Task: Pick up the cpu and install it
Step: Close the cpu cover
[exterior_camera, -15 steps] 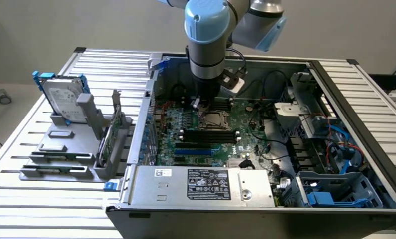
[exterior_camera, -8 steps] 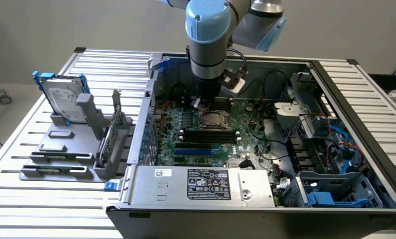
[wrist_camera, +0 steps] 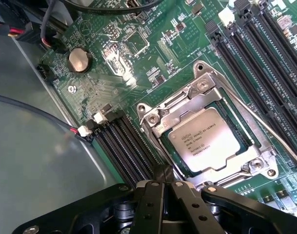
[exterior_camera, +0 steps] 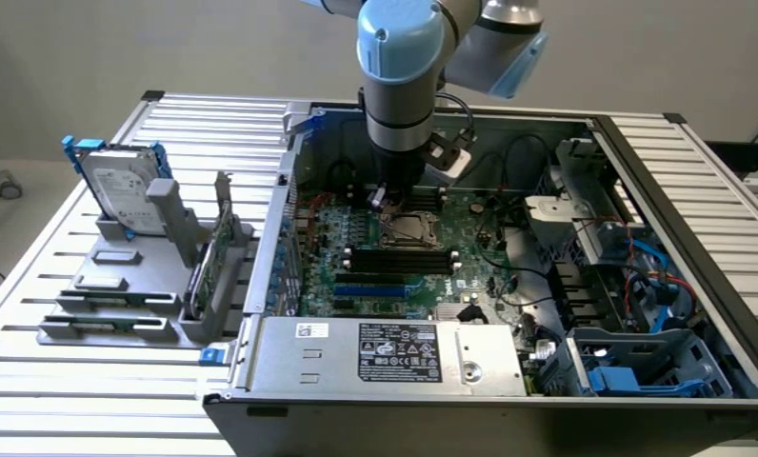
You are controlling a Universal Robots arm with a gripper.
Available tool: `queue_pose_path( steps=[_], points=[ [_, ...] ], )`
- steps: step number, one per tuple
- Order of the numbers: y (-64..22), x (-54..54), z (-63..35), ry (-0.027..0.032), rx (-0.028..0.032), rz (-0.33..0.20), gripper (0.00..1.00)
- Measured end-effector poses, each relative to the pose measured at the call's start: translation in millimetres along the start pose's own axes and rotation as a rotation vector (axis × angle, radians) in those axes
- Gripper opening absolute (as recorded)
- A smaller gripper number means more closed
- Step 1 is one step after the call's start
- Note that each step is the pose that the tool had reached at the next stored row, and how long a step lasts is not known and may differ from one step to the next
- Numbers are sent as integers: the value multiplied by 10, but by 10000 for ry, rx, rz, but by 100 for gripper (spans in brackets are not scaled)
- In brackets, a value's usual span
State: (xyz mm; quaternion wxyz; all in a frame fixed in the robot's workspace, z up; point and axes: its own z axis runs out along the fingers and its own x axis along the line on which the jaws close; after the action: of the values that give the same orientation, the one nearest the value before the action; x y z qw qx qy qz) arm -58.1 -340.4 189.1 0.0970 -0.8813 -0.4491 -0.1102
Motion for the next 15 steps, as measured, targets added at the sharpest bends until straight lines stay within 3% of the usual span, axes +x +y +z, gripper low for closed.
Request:
queue_pose_path(
  steps=[15],
  points=[
    [52, 14, 1, -6, 18, 5, 11]
  ],
)
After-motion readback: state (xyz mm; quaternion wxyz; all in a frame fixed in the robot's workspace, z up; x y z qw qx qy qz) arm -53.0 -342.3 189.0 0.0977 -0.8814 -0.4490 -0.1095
